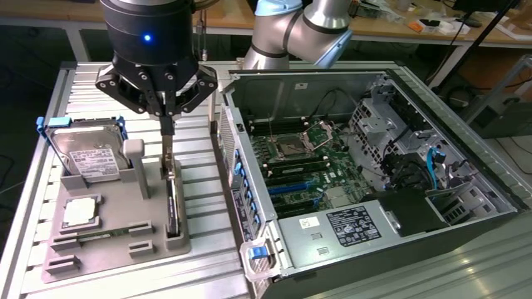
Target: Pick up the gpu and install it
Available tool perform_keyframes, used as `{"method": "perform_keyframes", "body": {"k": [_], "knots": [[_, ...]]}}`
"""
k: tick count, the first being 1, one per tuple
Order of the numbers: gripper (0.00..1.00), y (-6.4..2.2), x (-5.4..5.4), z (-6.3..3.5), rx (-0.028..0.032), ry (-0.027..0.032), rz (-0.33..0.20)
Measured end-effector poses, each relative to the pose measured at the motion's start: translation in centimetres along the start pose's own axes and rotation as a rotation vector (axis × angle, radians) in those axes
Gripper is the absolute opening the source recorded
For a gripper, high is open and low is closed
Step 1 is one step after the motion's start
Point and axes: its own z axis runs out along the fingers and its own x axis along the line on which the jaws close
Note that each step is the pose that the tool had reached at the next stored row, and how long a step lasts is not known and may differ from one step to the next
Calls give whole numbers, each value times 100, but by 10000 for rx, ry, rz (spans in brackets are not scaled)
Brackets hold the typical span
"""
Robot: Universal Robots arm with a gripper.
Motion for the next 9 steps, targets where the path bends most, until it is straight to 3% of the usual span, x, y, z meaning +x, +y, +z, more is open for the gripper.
{"method": "perform_keyframes", "body": {"k": [9], "knots": [[11, -3, 6, 0, 0, 0, 1]]}}
